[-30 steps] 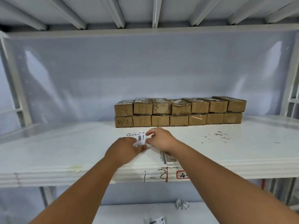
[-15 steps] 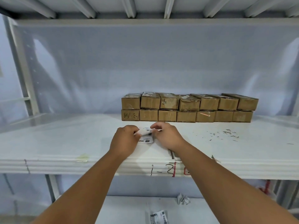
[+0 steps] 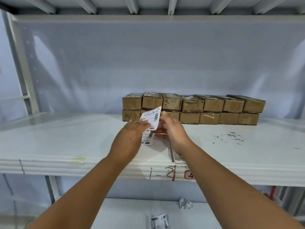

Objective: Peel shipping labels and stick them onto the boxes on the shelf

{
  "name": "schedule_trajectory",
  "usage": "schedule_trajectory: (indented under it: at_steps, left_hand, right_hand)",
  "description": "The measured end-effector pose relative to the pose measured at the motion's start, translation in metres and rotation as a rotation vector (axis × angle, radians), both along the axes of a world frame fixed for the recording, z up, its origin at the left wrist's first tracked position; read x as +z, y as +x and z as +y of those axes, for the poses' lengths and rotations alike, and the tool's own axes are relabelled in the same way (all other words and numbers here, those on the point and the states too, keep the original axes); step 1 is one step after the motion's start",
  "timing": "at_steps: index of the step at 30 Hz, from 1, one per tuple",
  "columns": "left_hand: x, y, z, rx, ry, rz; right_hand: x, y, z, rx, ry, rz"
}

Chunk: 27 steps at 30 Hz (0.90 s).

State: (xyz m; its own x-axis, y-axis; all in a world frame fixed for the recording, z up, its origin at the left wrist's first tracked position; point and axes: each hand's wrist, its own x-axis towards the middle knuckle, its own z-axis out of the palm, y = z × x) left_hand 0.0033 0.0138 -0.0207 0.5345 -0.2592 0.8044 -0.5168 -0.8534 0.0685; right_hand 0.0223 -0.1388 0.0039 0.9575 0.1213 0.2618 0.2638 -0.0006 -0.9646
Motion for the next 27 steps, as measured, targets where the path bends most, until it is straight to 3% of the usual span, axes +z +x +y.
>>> schedule_trajectory:
  at_steps: [3,7,10,12,15,18,27]
  left_hand:
    - [0.003,-0.001,-0.001,-0.073,0.004,0.27]
    - [0.006,0.001,-0.003,0.125,-0.022,0.591]
    - [0.005,0.015,-0.008,0.183,-0.029,0.776]
    - [0.003,0.024,-0.012,0.177,-0.079,0.785]
    - [0.004,0.03,-0.019,0.27,0.006,0.76]
    - [0.004,0.034,-0.018,0.337,0.054,0.788]
    - [0.011,0.039,0.027,0.614,-0.045,0.826]
  right_hand:
    - [-0.005,0.004,0.0,-0.064,-0.144,-0.047]
    - [-0.005,0.008,-0.007,-0.294,-0.054,0.029]
    - [-0.006,0.012,-0.01,-0.346,-0.033,0.031]
    - [-0.009,0.015,-0.008,-0.344,-0.107,0.035]
    - [-0.008,0.017,-0.008,-0.343,-0.195,0.003]
    - [-0.007,0.016,-0.007,-0.364,-0.222,0.01]
    - [-0.007,0.014,-0.008,-0.322,-0.225,-0.002]
